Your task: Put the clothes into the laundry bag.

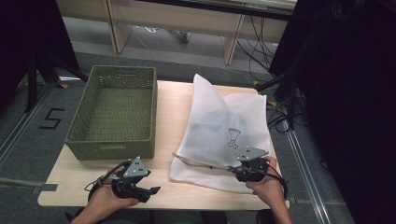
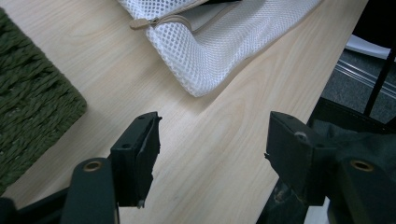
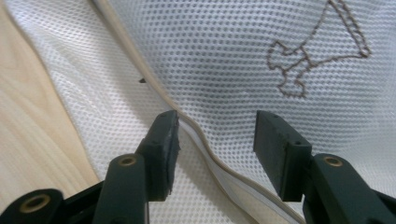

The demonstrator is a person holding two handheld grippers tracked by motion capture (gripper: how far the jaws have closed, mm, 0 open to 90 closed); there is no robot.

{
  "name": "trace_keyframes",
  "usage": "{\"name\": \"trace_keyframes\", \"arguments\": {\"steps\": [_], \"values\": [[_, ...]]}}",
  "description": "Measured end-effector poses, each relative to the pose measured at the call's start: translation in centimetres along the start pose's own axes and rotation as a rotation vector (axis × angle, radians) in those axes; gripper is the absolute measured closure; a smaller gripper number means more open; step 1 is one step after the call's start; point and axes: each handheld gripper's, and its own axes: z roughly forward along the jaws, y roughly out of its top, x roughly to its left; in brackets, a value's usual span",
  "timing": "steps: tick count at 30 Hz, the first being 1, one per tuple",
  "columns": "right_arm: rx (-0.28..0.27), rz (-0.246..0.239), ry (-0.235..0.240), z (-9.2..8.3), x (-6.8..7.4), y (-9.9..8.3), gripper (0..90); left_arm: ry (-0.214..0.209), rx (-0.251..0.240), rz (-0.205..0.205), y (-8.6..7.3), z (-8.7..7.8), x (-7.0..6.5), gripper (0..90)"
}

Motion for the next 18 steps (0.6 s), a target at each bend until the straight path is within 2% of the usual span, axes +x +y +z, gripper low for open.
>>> {"name": "trace_keyframes", "arguments": {"steps": [2, 6, 14, 18], "values": [[-0.005, 0.011, -0.009, -0.1, 0.0, -0.1, 49.9, 0.003, -0.001, -0.002, -0.1, -0.1, 0.0, 34.7], [-0.024, 0.050, 0.003, -0.6, 0.1, -0.8, 46.4, 0.014, -0.015, -0.014, -0.6, -0.8, 0.3, 34.0], [-0.037, 0.077, 0.028, -1.0, 0.5, -2.4, 41.7, 0.034, -0.044, -0.039, -1.4, -1.9, 0.8, 31.8], [-0.042, 0.071, 0.036, -1.2, 0.8, -3.1, 40.6, 0.044, -0.060, -0.047, -1.8, -2.4, 0.9, 29.5]]}}
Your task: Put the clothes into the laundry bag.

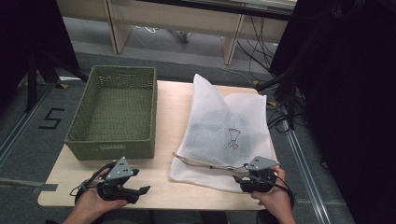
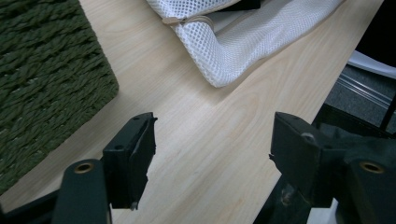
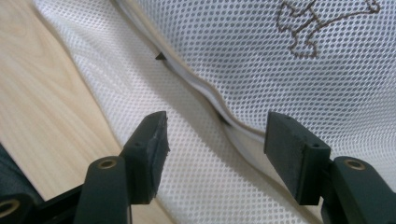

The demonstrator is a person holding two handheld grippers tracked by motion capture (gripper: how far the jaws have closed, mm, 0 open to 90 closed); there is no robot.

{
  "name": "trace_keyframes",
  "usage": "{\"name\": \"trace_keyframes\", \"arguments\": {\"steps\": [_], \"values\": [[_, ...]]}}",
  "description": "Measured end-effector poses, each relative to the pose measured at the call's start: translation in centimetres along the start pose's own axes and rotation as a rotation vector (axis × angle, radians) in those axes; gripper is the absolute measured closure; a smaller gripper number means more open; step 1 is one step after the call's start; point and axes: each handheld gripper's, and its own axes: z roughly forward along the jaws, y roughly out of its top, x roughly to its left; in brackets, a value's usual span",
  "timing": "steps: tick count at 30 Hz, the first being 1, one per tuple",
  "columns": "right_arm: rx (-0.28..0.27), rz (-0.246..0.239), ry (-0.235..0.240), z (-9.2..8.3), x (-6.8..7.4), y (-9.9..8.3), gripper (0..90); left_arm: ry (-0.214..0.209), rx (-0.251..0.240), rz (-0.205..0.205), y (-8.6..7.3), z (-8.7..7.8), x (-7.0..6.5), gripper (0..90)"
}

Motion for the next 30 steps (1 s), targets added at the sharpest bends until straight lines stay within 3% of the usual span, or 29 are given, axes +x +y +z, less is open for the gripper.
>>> {"name": "trace_keyframes", "arguments": {"steps": [10, 30], "values": [[0.000, -0.020, 0.010, -0.2, 0.7, -1.0, 39.4, 0.017, -0.045, -0.035, -1.0, -1.2, 0.2, 24.7], [0.002, -0.015, 0.021, 0.0, 0.6, -1.3, 38.6, 0.017, -0.033, -0.022, -1.1, -1.1, 0.1, 24.6]]}}
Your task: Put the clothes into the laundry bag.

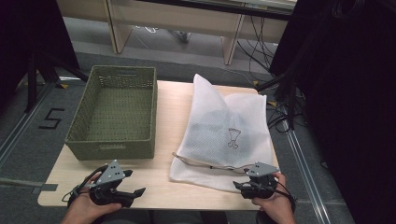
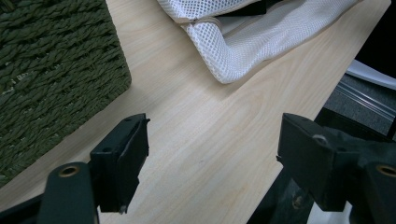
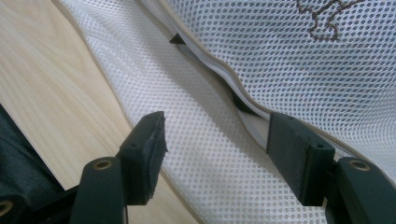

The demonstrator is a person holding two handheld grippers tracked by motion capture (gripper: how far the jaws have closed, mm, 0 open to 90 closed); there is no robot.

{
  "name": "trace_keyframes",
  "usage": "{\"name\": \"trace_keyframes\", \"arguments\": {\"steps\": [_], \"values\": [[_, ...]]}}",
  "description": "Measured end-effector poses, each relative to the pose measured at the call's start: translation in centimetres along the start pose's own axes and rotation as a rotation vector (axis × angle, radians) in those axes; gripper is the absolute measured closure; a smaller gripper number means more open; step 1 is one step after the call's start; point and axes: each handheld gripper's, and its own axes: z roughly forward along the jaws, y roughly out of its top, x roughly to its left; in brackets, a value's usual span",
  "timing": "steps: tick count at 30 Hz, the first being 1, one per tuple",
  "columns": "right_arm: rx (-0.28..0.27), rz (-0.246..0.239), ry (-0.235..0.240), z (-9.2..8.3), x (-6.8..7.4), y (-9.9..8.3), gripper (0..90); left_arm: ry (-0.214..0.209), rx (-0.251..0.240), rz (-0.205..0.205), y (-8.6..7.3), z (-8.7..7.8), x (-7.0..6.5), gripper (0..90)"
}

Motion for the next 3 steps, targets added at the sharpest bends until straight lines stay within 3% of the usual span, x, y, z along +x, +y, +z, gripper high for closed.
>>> {"name": "trace_keyframes", "arguments": {"steps": [3], "values": [[0.002, -0.005, -0.001, 0.03, 0.01, 0.02, 38.5, 0.000, -0.001, 0.001, 0.03, 0.00, 0.00, 24.9]]}}
